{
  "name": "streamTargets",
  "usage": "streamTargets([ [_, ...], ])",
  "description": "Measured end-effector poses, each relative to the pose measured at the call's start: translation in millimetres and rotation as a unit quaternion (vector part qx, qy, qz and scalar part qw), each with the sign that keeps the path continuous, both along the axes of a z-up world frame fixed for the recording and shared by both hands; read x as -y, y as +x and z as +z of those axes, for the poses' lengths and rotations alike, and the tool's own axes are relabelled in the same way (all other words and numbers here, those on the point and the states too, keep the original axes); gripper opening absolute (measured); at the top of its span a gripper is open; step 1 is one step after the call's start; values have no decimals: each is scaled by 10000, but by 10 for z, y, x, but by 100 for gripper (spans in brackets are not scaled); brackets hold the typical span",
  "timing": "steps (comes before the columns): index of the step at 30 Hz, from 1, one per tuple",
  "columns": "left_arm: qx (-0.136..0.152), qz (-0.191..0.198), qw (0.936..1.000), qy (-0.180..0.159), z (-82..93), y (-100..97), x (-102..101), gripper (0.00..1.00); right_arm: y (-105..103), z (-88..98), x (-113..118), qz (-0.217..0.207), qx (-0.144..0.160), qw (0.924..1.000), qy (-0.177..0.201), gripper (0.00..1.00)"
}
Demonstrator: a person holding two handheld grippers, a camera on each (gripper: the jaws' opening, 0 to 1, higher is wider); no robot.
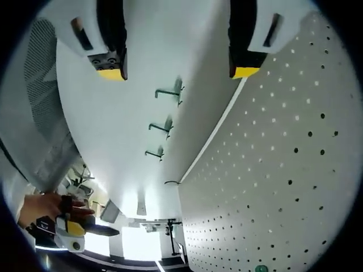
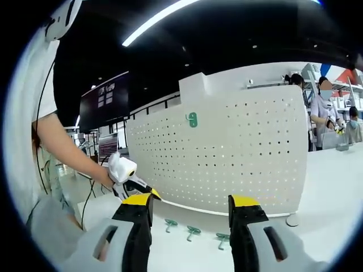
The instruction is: Insert the hook assembly into the mounting plate slot until the hook locks in place.
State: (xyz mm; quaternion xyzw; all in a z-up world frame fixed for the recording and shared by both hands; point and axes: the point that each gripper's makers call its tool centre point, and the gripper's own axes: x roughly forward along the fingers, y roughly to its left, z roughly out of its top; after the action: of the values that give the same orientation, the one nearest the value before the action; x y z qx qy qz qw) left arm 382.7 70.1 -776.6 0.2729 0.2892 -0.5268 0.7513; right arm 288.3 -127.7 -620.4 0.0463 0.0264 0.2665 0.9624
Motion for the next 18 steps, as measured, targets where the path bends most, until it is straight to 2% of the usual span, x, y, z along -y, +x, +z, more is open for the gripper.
streamTargets([
  [18,-244,-399,9983,353,-168,46,93,73,10,-10,49,-82,-43,9999,57,51],
])
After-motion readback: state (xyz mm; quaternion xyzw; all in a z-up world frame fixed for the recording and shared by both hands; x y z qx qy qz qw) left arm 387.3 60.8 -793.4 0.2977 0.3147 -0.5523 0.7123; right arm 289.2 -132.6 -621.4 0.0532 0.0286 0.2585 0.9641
